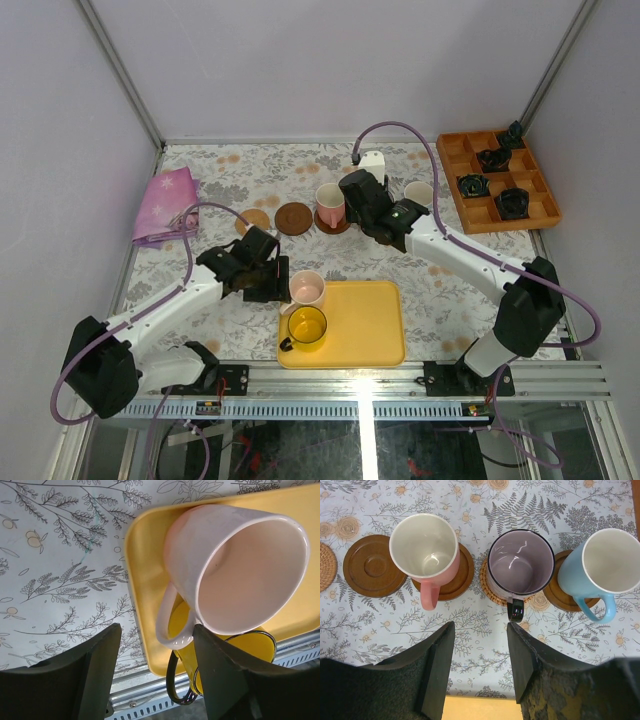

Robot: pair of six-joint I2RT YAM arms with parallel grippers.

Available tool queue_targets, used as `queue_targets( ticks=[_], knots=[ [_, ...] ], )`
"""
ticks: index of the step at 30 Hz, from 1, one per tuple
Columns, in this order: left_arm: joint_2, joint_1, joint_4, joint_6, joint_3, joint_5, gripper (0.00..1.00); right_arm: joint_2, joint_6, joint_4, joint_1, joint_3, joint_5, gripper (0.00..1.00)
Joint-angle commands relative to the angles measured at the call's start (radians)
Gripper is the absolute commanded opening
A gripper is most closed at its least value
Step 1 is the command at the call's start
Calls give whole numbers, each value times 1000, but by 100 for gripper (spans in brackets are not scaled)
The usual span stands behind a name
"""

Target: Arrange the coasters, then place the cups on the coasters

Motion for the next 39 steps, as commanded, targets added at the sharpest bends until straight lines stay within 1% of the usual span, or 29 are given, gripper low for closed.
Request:
queue_targets(
  ticks=[1,4,13,19,26,32,39],
  knots=[
    [28,-18,51,24,17,7,60,6,10,14,5,5,1,54],
    [24,-33,51,11,21,13,61,11,5,10,5,11,-5,54],
    [-57,-53,11,-35,33,10,63,28,-1,5,5,22,-23,54],
    [-37,-69,8,-36,23,18,63,34,-3,9,5,29,-33,54],
    [1,-79,13,-28,36,-22,63,31,3,3,5,21,-35,54],
    [31,-91,21,-18,30,-11,63,37,8,-1,5,19,-38,54],
    [63,-117,63,49,35,19,55,46,12,-6,5,29,-48,54]
  ],
)
